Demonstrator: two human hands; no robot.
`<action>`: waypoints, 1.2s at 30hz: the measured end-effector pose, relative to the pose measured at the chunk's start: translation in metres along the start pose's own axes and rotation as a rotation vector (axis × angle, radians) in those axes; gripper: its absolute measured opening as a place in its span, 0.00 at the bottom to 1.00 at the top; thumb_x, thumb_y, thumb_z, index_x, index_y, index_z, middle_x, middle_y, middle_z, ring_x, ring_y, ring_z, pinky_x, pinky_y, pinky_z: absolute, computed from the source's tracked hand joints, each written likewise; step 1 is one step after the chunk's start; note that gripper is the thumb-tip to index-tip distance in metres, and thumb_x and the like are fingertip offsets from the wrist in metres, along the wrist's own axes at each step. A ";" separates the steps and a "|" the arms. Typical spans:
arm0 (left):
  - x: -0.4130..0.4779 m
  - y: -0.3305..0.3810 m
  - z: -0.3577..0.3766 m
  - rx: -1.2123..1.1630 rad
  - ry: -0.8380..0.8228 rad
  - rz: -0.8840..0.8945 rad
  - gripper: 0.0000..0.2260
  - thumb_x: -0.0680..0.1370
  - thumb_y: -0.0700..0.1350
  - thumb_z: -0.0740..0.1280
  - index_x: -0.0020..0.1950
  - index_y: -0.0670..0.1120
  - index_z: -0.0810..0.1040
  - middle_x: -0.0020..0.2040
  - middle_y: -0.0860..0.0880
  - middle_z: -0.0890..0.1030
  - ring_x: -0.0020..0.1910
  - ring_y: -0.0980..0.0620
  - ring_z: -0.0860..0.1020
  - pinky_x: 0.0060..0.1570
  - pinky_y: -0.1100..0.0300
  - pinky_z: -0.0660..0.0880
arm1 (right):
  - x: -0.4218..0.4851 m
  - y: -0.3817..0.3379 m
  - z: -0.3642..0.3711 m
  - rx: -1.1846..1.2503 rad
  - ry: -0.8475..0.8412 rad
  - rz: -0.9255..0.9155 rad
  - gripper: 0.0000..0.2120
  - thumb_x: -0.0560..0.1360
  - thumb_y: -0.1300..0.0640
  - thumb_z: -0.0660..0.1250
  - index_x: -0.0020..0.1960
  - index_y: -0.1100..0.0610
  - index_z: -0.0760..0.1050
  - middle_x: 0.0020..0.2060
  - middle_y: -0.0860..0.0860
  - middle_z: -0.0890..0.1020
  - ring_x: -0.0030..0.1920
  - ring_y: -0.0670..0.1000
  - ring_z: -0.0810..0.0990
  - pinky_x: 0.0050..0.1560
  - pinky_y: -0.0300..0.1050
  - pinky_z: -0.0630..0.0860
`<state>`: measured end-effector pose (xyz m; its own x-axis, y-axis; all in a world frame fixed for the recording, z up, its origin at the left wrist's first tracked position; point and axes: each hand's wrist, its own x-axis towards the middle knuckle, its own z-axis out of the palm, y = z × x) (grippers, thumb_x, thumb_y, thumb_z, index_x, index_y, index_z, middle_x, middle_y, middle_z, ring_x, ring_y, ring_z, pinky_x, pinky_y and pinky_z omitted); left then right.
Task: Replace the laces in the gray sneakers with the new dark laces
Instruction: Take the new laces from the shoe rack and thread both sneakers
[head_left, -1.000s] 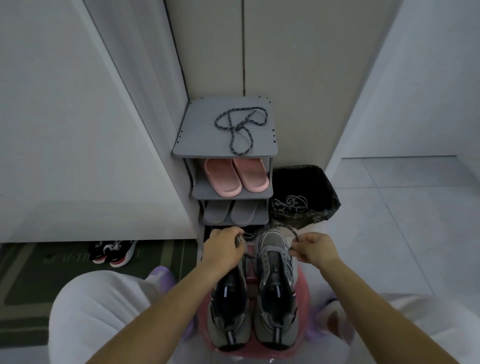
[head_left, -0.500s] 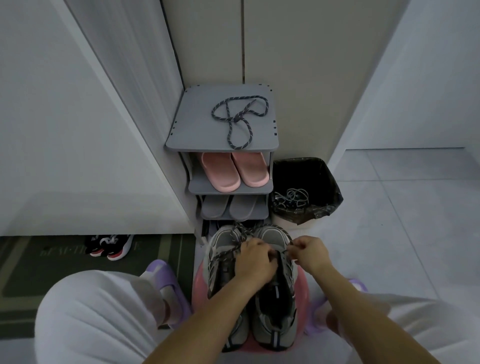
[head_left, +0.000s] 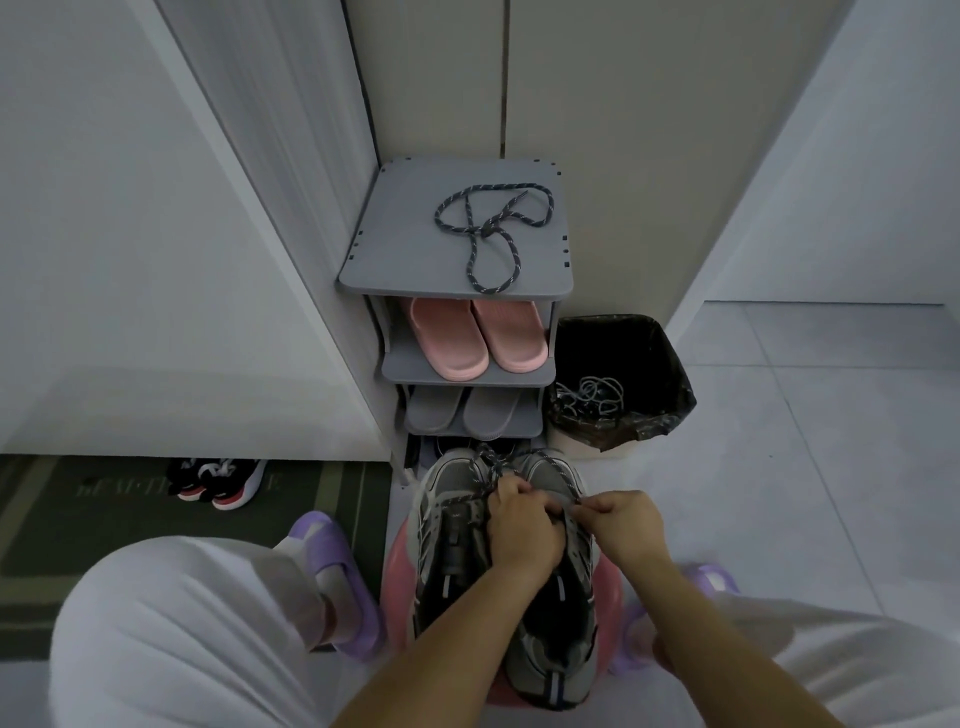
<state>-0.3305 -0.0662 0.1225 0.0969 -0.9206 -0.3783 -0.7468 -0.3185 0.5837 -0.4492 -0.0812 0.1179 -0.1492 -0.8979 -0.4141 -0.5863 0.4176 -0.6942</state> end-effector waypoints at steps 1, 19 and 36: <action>0.001 0.000 0.001 0.001 0.016 -0.003 0.10 0.77 0.47 0.63 0.55 0.50 0.81 0.63 0.49 0.65 0.63 0.47 0.65 0.61 0.59 0.67 | -0.002 0.002 0.001 0.052 0.000 0.026 0.06 0.71 0.59 0.72 0.46 0.61 0.84 0.36 0.53 0.84 0.35 0.50 0.77 0.37 0.35 0.70; 0.025 0.005 -0.010 0.359 -0.122 0.183 0.12 0.78 0.44 0.61 0.56 0.40 0.78 0.62 0.46 0.66 0.61 0.45 0.64 0.58 0.52 0.71 | -0.021 0.013 -0.003 -0.179 -0.351 -0.141 0.26 0.55 0.42 0.69 0.47 0.57 0.73 0.46 0.54 0.76 0.47 0.51 0.77 0.42 0.38 0.74; 0.019 -0.066 -0.120 0.353 -0.085 0.050 0.06 0.76 0.48 0.67 0.45 0.48 0.82 0.53 0.49 0.71 0.56 0.50 0.73 0.60 0.55 0.71 | -0.033 0.005 0.001 -0.118 -0.199 -0.096 0.09 0.70 0.67 0.62 0.48 0.63 0.77 0.41 0.62 0.80 0.38 0.56 0.77 0.38 0.45 0.74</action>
<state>-0.2001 -0.0900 0.1631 0.0105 -0.9065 -0.4221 -0.9317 -0.1621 0.3250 -0.4467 -0.0495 0.1277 0.0649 -0.8826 -0.4656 -0.6807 0.3020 -0.6675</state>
